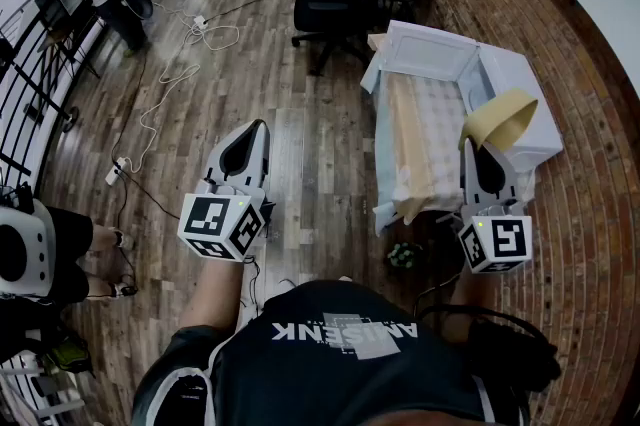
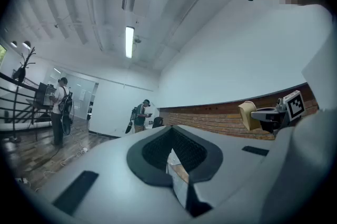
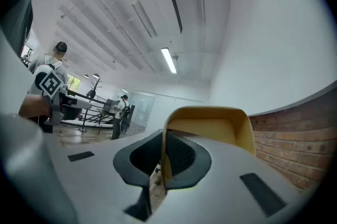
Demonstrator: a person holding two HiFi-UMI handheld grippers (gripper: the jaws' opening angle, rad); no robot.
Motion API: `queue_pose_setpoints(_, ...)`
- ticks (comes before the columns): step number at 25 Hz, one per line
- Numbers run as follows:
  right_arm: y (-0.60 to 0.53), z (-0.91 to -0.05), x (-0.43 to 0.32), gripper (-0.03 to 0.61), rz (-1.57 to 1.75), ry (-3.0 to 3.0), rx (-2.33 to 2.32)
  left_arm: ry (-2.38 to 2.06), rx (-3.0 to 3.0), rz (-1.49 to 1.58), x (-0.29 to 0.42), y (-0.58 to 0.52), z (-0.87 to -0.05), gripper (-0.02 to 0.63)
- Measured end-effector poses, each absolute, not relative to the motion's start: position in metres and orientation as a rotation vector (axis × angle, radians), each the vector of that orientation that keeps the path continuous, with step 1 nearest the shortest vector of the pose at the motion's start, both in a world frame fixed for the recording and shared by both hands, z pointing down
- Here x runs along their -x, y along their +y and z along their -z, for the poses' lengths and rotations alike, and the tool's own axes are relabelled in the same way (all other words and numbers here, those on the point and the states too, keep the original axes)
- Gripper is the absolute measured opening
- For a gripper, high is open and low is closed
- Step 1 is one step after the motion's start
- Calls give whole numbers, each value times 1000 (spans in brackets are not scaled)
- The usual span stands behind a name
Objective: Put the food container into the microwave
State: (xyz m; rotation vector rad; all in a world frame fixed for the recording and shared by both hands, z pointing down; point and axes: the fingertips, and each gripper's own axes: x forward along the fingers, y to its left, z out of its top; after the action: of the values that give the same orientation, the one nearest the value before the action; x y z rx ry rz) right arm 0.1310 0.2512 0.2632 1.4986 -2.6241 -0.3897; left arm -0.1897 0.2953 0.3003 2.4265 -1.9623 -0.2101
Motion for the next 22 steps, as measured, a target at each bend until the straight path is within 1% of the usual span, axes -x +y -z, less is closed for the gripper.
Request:
queue_pose_setpoints(13,256,-261,-132,44,361,-2607,-1520,-1996,-2453,154,191,292,-302,12)
queue_pose_setpoints(22,265,-260,-115,44,334,-2638,-1497,-1921,-2464,164,201,286,-313,12)
